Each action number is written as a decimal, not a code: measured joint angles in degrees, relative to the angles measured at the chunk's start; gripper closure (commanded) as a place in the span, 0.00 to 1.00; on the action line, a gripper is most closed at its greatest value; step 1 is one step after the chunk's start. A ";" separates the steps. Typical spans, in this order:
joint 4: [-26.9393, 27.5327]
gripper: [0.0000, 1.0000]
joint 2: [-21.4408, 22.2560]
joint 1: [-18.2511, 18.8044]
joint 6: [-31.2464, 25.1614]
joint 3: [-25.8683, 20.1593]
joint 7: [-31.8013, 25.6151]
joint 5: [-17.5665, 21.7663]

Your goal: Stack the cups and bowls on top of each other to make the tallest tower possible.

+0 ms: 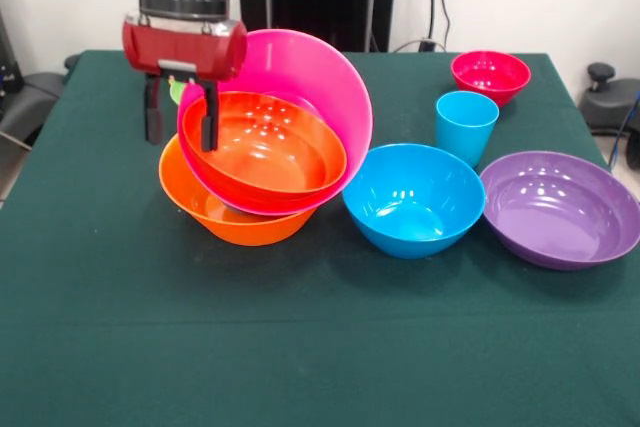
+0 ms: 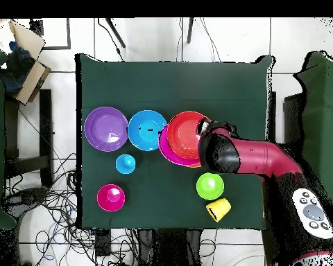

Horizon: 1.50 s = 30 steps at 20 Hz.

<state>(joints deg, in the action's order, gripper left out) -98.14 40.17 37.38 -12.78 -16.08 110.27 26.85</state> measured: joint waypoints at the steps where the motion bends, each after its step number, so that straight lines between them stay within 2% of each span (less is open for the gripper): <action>1: 0.02 0.00 -0.54 -0.17 0.82 0.18 0.00 0.52; 8: 0.11 0.00 -5.29 -2.18 4.73 1.82 0.00 3.51; 9: 0.31 1.00 -6.03 -2.45 5.00 2.09 0.00 3.63; 30: 0.21 1.00 -3.89 -2.32 5.00 2.42 0.00 3.61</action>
<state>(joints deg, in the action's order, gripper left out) -97.93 36.28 35.06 -7.78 -13.67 110.27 30.46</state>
